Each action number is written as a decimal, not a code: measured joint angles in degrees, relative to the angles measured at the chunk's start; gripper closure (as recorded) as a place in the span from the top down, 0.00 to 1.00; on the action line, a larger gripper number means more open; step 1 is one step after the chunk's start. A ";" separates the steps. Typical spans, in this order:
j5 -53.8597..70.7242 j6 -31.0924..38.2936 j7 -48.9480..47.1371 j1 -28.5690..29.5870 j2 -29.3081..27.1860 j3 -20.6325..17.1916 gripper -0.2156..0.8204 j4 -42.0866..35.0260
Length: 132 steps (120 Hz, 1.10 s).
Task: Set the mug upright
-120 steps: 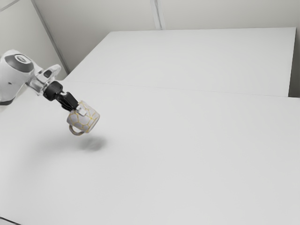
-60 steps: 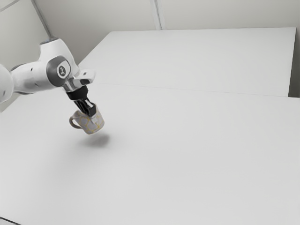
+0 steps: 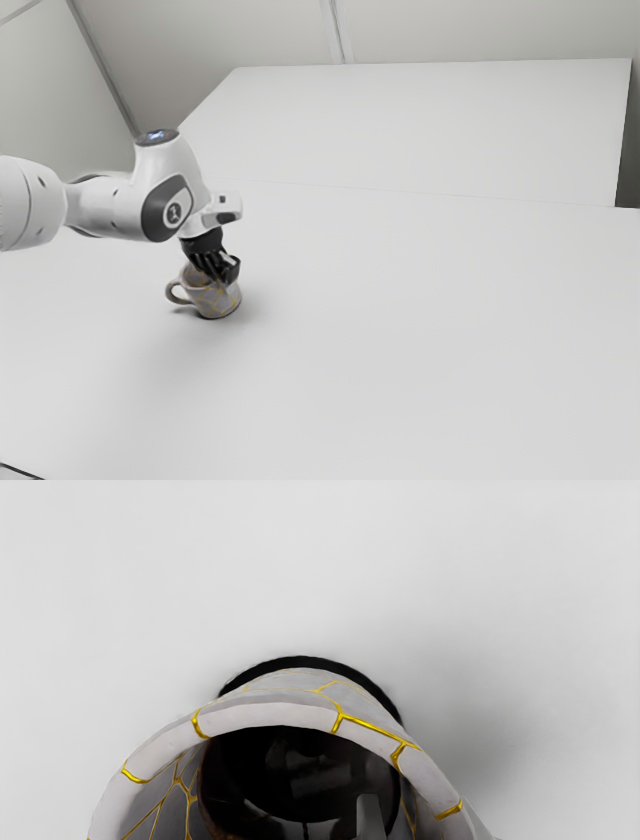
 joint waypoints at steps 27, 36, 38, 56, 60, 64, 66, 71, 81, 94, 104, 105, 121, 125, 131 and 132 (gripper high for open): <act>0.40 1.15 -4.00 -0.15 -1.53 -0.30 0.62 0.21; 0.43 0.31 -4.93 -0.04 -4.26 -0.35 0.67 0.87; 0.42 -0.06 -5.13 -0.03 -4.70 -0.36 0.68 1.38; -0.71 -7.79 -6.69 -0.12 -4.68 -0.46 0.74 13.01; -1.20 -10.15 -6.98 -0.20 -4.06 -0.41 0.74 16.20; -1.59 -12.65 -7.19 -0.26 -3.02 -0.36 0.75 19.71; -1.76 -13.93 -7.26 -0.28 -2.30 -0.34 0.75 21.72; -2.13 -17.13 -7.41 -0.32 -0.42 -0.23 0.76 26.52; -3.31 -23.12 -7.43 -0.24 2.48 0.34 0.77 34.13; -3.70 -29.91 -7.37 -0.29 3.26 0.55 0.78 39.89; -3.92 -33.52 -7.32 -0.31 2.79 0.58 0.78 41.49; -3.94 -33.81 -7.32 -0.30 2.69 0.58 0.78 41.54; -4.30 -37.07 -7.22 -0.14 2.07 0.58 0.79 41.69; -4.30 -37.59 -7.18 -0.08 2.03 0.59 0.79 41.63; -4.37 -38.19 -7.13 -0.02 2.04 0.59 0.79 41.61; -4.38 -38.27 -7.12 -0.01 2.04 0.59 0.79 41.60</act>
